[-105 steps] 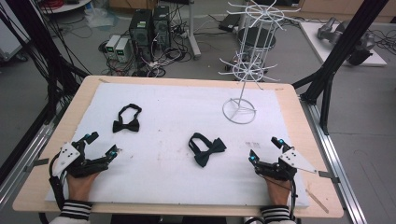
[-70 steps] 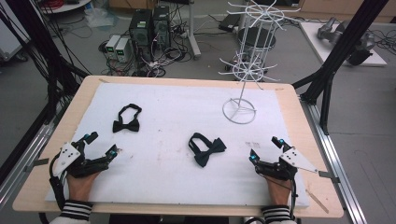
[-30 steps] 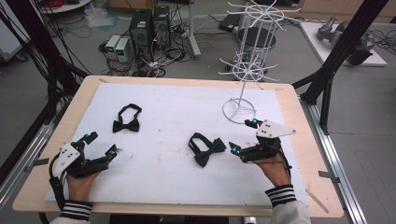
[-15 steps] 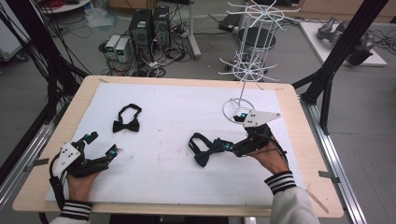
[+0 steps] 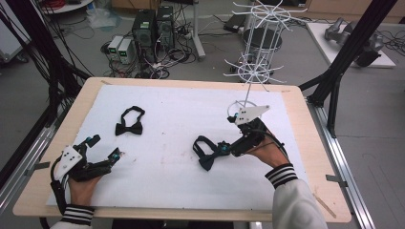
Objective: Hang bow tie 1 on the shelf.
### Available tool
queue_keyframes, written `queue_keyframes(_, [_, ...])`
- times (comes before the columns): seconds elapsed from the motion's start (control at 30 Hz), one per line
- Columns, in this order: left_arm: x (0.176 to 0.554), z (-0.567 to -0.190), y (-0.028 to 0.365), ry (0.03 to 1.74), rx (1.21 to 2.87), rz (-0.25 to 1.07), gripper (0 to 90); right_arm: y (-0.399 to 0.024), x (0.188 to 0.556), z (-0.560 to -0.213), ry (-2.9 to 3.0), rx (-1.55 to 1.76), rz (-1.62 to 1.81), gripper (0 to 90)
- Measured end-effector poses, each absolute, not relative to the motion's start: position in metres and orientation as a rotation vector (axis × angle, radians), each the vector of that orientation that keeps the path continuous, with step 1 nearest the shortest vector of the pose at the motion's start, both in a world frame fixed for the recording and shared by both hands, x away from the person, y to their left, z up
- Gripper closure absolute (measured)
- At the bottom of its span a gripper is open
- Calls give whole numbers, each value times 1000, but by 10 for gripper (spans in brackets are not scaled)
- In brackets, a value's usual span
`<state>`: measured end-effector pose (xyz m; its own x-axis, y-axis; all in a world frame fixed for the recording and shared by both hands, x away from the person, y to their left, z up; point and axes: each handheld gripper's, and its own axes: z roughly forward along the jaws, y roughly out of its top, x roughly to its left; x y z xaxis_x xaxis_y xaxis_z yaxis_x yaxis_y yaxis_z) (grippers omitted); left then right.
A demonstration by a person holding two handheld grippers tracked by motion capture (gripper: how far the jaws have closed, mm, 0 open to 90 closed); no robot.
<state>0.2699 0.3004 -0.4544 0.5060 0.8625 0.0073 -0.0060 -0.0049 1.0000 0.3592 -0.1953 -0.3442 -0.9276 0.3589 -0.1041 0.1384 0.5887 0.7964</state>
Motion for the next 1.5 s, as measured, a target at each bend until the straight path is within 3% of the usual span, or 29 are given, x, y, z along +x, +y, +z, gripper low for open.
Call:
queue_keyframes(0.47, [270,-454,301,803,1417,815,115,-176,371,-347,2694,323,1153,34])
queue_keyframes(1.5, [270,-454,301,804,1416,814,115,-145,380,-392,2964,95,697,58])
